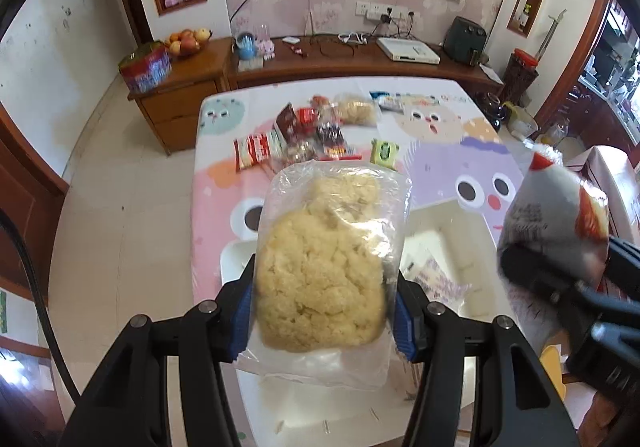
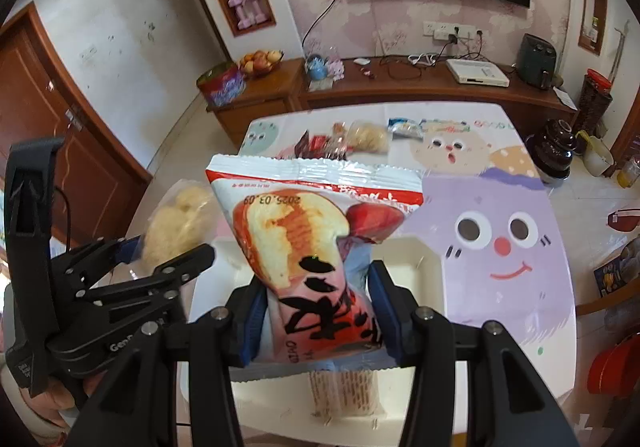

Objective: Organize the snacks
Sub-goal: 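Grasp the puffed rice bag with the left gripper while the right grasps a red-printed bread bag, then carry both bags over the white tray and open both grippers to drop them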

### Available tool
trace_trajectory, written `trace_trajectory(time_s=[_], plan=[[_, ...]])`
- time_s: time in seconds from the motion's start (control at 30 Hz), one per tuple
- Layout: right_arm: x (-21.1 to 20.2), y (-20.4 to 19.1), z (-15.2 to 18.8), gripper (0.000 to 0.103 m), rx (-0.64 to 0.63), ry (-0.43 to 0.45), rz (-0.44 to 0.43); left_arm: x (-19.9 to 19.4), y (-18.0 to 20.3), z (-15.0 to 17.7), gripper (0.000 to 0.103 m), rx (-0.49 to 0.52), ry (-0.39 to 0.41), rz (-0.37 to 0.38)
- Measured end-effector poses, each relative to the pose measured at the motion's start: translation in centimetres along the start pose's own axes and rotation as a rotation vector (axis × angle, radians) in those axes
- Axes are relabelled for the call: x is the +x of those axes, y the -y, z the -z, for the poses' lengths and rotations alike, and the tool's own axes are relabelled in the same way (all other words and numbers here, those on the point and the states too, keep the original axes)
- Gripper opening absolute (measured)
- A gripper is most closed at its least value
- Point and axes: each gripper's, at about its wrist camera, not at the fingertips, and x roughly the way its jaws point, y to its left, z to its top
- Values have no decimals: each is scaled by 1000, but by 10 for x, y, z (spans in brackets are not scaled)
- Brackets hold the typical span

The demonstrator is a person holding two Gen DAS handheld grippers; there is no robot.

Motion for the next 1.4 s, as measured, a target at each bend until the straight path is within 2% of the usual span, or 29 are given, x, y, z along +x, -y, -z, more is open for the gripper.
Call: trace_trajectory(time_s=[0.37,0.87,0.93,1.0,1.1,1.4], plan=[[15,-7,29,49,-20,-78,30,17,15,25,55,29,-64,-24],[30,-7,38,50,-14,-133,96,32,14,34,55,-1,-135,-47],[31,-6,38,50,-8,-140,115,33,15,33,58,2,-139,-57],[33,-5,38,52,0,-150,127,34,16,33,72,11,-139,-73],[35,0,39,57,24,-161,136,35,13,33,78,11,-148,-88],[34,3,41,61,45,-168,127,32,7,35,81,-22,-149,-76]])
